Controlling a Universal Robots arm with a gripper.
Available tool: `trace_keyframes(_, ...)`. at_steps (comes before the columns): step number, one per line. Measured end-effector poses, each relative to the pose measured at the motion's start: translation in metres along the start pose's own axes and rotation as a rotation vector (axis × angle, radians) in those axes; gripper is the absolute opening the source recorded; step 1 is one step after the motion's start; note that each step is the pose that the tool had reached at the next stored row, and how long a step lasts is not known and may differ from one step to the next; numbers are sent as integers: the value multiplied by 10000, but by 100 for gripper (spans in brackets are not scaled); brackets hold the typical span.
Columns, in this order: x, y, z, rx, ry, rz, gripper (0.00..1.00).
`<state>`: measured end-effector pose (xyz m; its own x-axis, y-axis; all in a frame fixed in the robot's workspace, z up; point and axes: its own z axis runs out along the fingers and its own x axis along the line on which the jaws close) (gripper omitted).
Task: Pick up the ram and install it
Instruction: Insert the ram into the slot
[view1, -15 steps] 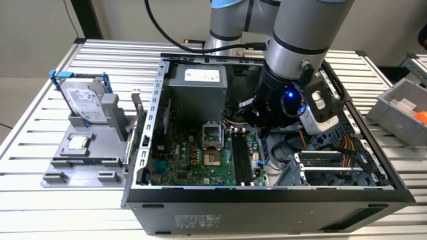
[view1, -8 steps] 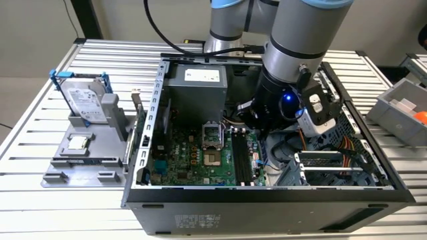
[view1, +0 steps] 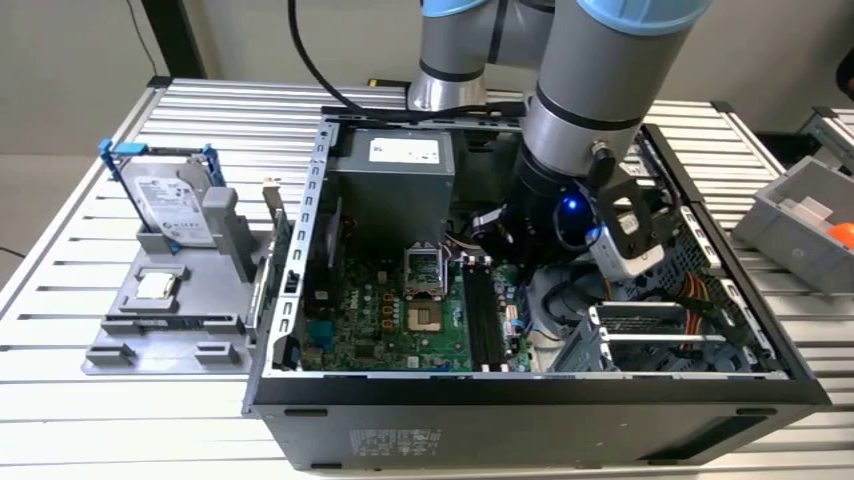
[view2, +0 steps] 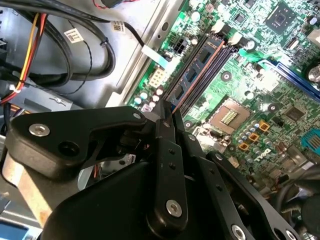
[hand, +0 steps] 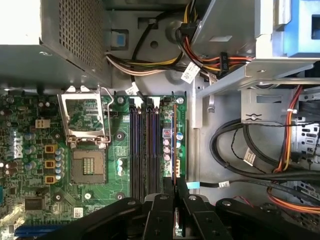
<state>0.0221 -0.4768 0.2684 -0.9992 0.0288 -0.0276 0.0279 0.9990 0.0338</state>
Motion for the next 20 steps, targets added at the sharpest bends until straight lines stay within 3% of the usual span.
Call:
trace_keyframes(14, 17, -6, 162, -1, -1, -2, 0)
trace_keyframes(20, 21, -7, 184, 1, 2, -3, 0)
